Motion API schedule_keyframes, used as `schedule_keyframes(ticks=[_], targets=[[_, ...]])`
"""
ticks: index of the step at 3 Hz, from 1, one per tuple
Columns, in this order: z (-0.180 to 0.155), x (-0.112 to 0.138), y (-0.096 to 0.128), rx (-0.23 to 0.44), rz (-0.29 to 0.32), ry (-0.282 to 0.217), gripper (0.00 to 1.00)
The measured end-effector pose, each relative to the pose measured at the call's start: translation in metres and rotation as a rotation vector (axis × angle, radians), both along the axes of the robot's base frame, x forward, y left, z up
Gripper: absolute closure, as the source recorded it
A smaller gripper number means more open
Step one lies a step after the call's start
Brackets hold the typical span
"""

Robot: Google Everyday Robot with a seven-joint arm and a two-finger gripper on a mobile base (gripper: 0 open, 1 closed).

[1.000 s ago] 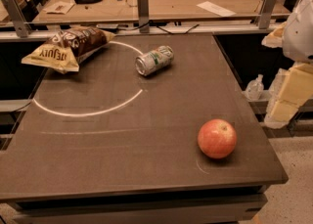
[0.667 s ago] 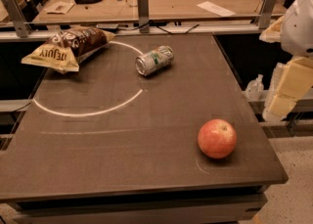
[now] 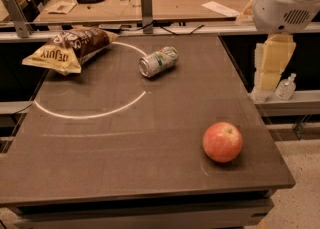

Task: Place 7up can upright

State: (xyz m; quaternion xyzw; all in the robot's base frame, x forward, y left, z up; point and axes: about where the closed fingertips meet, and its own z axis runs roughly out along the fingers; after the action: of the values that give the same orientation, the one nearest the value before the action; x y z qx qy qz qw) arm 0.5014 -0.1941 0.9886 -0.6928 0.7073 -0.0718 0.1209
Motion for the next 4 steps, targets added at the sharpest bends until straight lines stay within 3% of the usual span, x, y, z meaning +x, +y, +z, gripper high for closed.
schedule_keyframes(ticks=[1,2,3,4], targets=[[0.007,0.036,0.007,-0.051,0.099,-0.03,0.0],[0.019,0.07,0.016,-0.057,0.222,-0.08,0.0],[0.024,0.102,0.031,-0.091,0.298,-0.12,0.0],[0.026,0.109,0.034,-0.085,0.3,-0.145,0.0]])
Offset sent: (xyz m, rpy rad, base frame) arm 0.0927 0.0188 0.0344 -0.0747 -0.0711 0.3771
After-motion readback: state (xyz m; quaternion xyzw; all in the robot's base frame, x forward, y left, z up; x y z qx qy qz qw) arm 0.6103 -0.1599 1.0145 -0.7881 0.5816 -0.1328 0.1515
